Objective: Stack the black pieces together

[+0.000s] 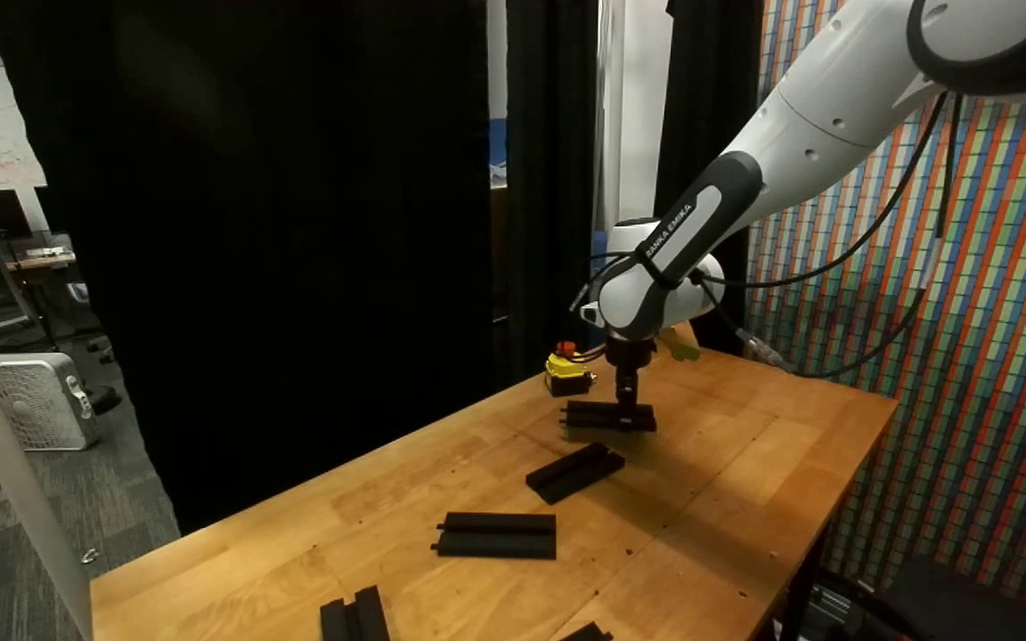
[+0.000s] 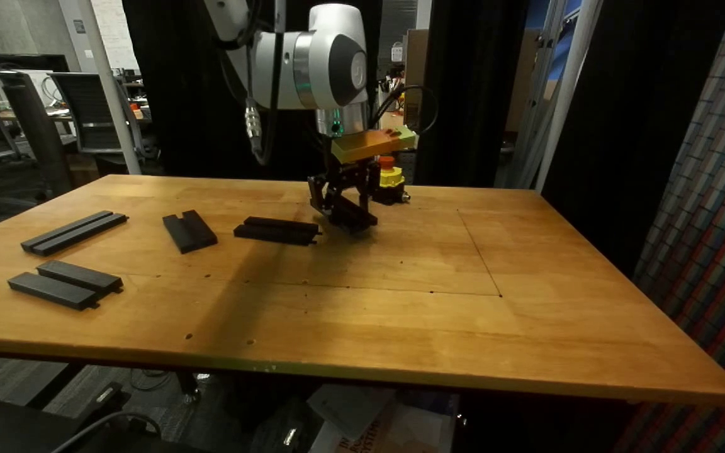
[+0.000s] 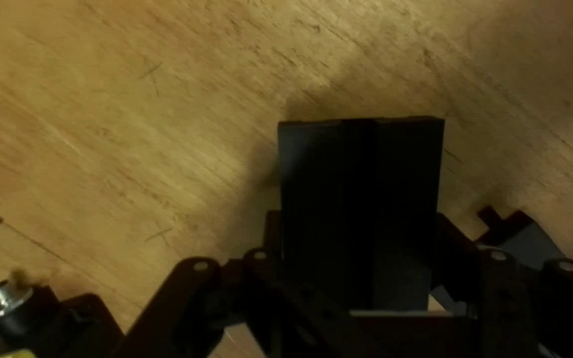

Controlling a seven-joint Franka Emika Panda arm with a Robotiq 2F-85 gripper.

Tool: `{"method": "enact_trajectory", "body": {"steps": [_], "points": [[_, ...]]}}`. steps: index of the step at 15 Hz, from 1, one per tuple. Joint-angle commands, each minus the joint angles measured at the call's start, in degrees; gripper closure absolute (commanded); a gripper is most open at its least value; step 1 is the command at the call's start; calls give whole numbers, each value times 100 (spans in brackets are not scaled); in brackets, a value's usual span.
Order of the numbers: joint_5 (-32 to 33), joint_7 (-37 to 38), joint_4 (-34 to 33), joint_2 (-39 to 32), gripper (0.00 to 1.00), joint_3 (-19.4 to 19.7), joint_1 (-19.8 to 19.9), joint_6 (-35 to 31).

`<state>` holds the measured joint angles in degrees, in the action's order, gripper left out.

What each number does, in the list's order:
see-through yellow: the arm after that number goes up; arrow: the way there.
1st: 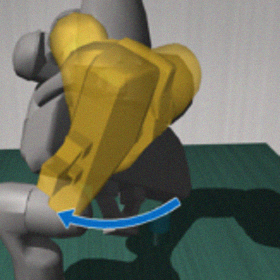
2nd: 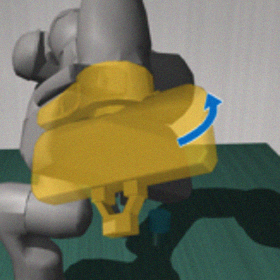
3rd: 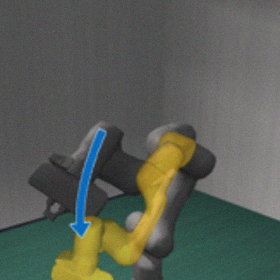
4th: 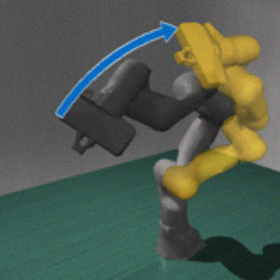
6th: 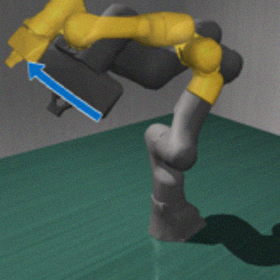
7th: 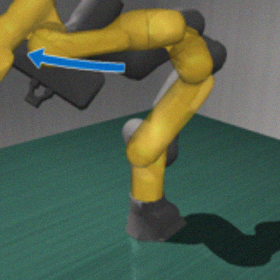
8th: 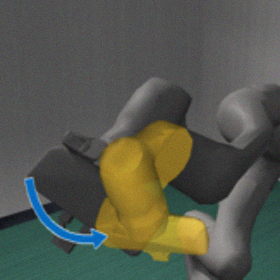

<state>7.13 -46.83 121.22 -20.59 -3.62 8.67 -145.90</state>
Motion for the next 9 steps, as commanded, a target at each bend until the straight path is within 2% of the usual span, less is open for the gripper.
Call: {"method": "enact_trajectory", "body": {"steps": [1,9], "points": [[-8,-337,482,704,54,-146,-133,110],[20,-1353,1009,1125,54,-457,-627,198]]}}
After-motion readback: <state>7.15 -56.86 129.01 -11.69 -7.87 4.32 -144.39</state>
